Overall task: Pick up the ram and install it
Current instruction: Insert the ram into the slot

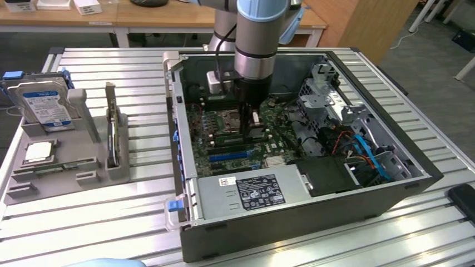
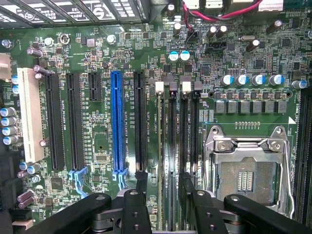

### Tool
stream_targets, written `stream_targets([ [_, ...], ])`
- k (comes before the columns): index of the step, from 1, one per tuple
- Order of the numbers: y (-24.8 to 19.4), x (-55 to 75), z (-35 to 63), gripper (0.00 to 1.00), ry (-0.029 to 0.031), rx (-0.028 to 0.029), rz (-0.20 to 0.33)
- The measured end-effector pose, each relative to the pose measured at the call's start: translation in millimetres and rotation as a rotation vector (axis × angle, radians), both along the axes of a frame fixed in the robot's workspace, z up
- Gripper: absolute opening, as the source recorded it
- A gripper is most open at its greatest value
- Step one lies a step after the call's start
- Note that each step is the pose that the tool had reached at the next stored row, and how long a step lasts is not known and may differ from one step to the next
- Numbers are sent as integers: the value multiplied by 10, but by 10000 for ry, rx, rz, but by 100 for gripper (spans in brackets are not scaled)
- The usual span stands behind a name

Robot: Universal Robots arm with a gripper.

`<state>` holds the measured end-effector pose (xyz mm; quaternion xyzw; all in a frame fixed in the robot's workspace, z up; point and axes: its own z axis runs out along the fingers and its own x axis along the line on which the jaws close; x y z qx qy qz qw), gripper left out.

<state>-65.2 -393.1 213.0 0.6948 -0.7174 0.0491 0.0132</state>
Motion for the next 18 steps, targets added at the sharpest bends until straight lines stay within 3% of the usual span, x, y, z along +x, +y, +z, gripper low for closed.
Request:
stream_targets([
  [9, 0, 10, 121, 39, 20, 0, 1],
  [18, 0, 42, 302, 39, 82, 0, 1],
])
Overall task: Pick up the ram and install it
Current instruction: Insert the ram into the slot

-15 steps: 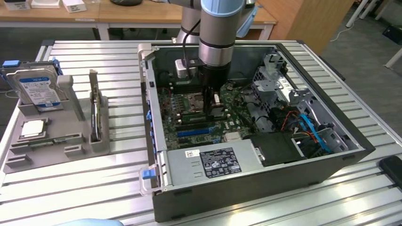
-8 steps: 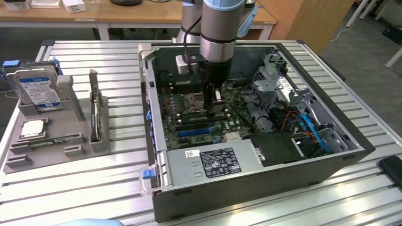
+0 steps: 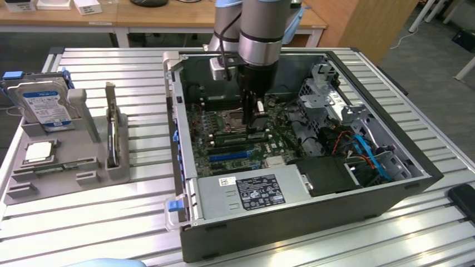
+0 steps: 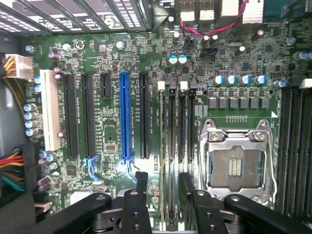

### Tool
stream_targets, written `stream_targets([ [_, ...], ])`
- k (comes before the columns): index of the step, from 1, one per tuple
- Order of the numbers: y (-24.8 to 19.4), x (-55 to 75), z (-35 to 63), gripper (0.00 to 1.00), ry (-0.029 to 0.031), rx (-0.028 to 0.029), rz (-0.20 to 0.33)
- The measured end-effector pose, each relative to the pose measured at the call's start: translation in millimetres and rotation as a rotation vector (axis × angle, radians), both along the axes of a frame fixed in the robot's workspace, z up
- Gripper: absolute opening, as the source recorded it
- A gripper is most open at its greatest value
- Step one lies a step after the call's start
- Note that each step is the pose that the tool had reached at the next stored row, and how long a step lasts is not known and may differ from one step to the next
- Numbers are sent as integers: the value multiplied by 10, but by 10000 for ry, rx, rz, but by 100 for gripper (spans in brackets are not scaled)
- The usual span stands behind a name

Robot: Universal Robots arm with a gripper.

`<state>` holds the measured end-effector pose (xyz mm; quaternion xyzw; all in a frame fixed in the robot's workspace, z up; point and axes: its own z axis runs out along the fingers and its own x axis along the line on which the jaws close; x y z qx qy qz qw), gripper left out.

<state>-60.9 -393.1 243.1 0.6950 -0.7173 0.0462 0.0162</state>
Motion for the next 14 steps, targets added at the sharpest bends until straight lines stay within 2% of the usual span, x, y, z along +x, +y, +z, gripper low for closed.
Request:
stream_targets([
  [9, 0, 47, 218, 39, 65, 1, 0],
  [14, 0, 59, 298, 39, 81, -1, -1],
])
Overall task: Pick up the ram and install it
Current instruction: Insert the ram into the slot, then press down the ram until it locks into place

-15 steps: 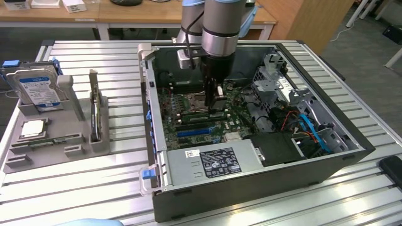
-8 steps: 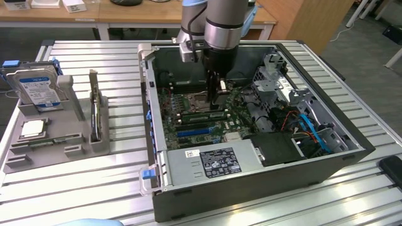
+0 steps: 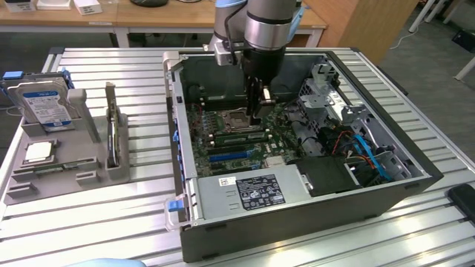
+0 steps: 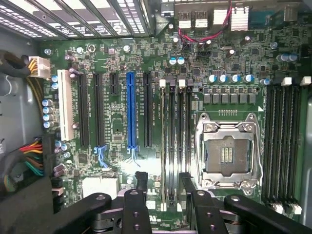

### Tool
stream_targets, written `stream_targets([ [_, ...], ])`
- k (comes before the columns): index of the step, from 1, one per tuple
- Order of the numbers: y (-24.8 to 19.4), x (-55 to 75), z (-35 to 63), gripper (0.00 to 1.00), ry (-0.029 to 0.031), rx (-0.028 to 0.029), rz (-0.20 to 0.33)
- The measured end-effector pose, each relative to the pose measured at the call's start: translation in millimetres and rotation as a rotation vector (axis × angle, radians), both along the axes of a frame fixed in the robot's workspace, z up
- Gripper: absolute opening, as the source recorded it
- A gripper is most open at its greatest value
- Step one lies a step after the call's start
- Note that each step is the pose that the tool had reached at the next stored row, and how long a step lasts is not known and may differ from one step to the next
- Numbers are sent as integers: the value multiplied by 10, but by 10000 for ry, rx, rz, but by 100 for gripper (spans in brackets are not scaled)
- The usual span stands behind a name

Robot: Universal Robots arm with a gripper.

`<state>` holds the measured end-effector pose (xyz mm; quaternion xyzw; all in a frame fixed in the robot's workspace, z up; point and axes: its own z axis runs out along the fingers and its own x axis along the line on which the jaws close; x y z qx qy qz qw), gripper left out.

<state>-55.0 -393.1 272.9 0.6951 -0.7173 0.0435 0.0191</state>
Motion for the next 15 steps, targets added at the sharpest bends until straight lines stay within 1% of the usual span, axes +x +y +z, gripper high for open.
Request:
stream_targets([
  [14, 0, 1, 3, 39, -1, 1, -1],
  [15, 0, 1, 3, 38, 0, 1, -1],
])
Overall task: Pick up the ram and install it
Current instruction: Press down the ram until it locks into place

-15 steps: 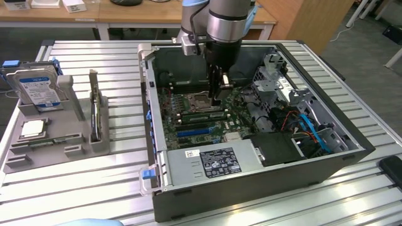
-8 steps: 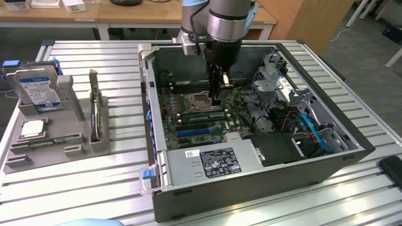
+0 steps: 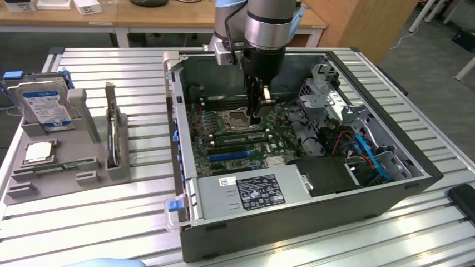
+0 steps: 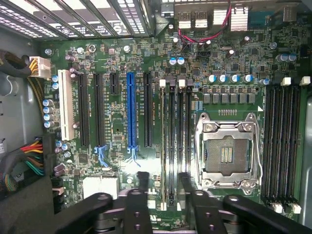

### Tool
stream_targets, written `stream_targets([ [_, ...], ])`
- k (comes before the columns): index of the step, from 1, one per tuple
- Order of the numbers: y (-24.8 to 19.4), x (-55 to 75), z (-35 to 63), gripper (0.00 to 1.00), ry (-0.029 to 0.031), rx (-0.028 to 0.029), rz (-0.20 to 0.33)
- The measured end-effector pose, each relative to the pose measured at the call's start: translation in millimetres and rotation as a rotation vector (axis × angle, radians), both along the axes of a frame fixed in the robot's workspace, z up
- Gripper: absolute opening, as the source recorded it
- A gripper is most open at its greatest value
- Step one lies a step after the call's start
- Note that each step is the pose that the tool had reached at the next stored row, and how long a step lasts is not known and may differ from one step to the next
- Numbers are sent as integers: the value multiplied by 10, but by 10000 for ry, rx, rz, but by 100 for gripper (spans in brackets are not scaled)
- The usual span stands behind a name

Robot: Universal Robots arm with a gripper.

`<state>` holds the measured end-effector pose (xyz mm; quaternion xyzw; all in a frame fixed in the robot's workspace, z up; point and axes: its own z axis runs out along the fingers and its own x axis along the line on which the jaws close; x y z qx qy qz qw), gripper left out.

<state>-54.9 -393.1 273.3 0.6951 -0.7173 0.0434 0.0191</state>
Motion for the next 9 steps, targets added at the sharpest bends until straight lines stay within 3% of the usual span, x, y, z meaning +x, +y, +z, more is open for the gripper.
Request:
stream_targets([
  [1, 0, 0, 0, 38, 0, 1, 0],
  [3, 0, 0, 0, 25, 0, 1, 0],
  [4, 0, 0, 0, 25, 0, 0, 0],
  [6, 0, 0, 0, 13, 0, 0, 0],
  [9, 0, 0, 0, 10, 0, 1, 0],
])
